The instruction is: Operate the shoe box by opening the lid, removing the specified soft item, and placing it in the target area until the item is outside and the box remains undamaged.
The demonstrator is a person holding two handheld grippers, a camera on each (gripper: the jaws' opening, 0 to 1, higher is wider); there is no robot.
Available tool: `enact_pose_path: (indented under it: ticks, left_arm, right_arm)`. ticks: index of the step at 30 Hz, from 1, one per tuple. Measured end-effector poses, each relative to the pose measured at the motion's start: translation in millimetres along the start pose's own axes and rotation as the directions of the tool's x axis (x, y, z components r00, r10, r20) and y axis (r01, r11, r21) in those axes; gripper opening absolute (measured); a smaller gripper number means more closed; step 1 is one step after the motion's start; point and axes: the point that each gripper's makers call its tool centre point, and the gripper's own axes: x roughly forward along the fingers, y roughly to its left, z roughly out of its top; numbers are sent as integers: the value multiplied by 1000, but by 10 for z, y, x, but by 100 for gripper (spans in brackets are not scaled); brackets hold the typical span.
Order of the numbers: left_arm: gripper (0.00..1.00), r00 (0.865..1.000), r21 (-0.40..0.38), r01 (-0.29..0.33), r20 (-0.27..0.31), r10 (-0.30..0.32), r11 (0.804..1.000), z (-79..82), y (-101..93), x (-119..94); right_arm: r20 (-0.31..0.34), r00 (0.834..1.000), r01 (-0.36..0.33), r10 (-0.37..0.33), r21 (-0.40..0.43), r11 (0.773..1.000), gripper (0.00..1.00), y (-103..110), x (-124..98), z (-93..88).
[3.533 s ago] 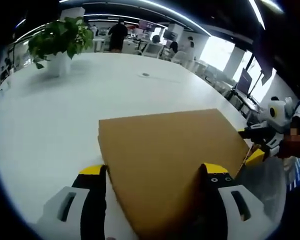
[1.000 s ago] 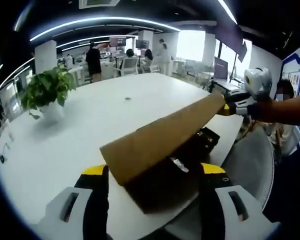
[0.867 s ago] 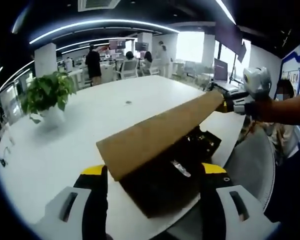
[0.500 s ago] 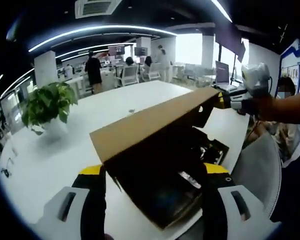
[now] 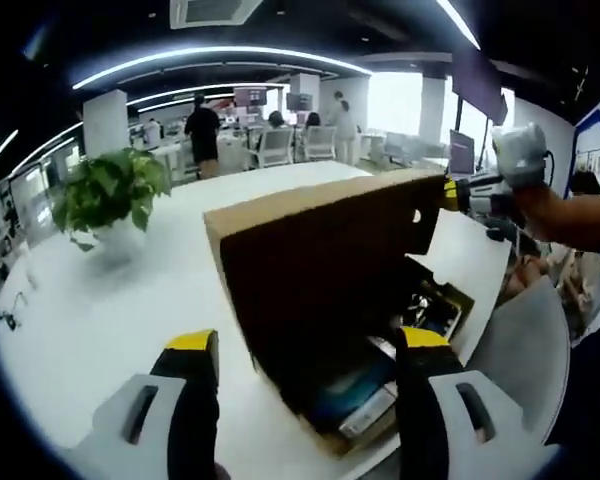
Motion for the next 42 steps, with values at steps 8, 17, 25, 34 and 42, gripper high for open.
enact_pose_path:
  ticks: [8, 17, 25, 34, 42]
  left_arm:
    - [38, 981, -43, -18, -196, 9, 999, -909, -17, -25]
    - [10, 972, -80, 46, -225, -63, 996, -937, -186, 63]
    - [6, 977, -90, 32, -207, -50, 995, -947, -204, 52]
    - [5, 977, -81, 22, -211, -39, 996, -951, -201, 53]
    - [5, 977, -79, 13, -213, -30, 997, -958, -194, 54]
  right_arm:
    - [-4, 1000, -13, 13, -1, 1000, 0, -36, 47, 15]
    - [-7, 1000, -17, 17, -1, 1000, 0, -44, 83, 31]
    - [-6, 1000, -17, 17, -10, 1000, 0, -78, 152, 61]
    - [-7, 999, -36, 36, -10, 999, 0, -179, 399, 129]
    - [-33, 997, -69, 68, -8, 998, 0, -273, 774, 127]
